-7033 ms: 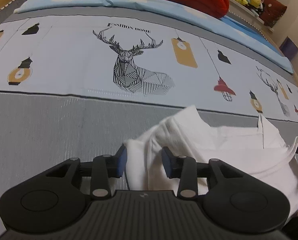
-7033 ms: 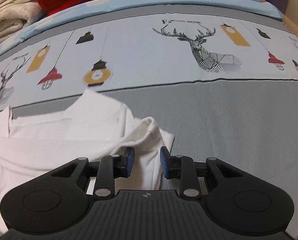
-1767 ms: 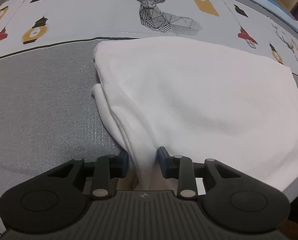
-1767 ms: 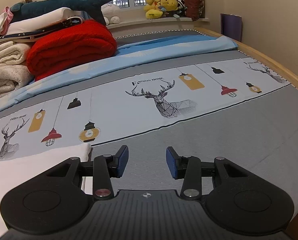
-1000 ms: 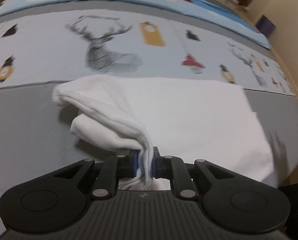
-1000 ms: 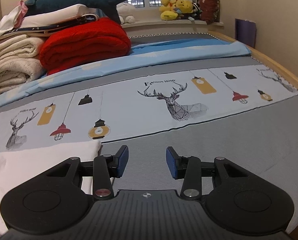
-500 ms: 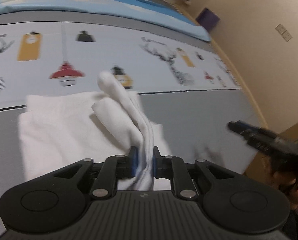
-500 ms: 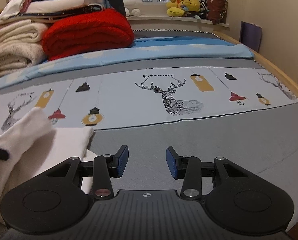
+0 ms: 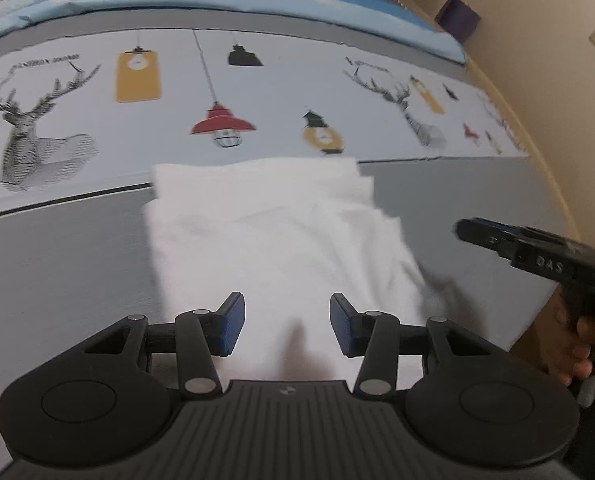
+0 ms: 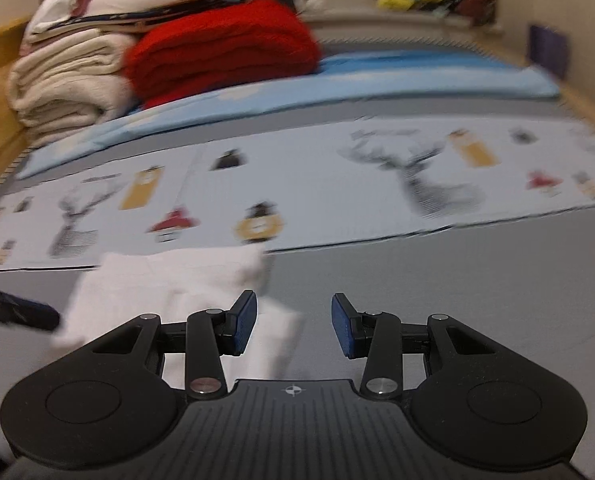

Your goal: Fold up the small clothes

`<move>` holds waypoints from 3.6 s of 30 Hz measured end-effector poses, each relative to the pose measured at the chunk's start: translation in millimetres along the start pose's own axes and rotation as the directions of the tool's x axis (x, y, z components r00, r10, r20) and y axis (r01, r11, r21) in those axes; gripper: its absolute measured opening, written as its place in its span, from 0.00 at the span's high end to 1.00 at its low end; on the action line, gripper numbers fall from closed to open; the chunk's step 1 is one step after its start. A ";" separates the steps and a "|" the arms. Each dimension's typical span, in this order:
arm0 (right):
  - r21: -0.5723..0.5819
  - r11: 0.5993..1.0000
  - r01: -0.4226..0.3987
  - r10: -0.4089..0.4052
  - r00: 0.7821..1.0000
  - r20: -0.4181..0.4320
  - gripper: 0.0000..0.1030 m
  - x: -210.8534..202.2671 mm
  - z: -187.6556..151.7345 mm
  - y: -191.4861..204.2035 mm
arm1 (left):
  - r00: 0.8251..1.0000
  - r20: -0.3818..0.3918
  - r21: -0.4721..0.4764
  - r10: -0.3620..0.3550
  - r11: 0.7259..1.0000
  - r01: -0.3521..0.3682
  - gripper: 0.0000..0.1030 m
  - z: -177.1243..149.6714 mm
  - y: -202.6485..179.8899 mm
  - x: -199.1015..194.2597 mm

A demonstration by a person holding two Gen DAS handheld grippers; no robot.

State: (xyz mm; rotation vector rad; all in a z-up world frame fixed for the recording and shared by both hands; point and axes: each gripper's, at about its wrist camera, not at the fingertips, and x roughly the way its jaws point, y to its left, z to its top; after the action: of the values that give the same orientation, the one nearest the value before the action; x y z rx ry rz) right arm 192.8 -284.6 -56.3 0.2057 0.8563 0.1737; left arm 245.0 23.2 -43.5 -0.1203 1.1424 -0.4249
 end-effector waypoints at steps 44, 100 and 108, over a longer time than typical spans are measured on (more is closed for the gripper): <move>0.158 0.981 -0.116 0.165 0.924 -0.345 0.50 30.6 -31.6 -36.4 | 0.988 -0.150 0.406 -0.043 0.908 0.101 0.48 -48.3 -48.9 17.6; -0.047 0.995 -0.083 0.055 0.898 -0.437 0.62 27.4 -39.2 -17.9 | 0.990 -0.112 0.242 -0.091 0.963 0.116 0.75 -36.1 22.0 49.6; 0.120 0.992 -0.040 0.065 0.975 -0.212 0.48 24.5 -7.8 -30.1 | 0.997 -0.002 0.028 -0.077 0.997 0.077 0.41 -4.5 36.2 48.6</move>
State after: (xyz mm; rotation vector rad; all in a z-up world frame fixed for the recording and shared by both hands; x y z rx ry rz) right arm 204.7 -307.1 -86.7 0.3216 1.0787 0.1991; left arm 267.4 38.1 -98.0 -0.1403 1.1346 -0.5091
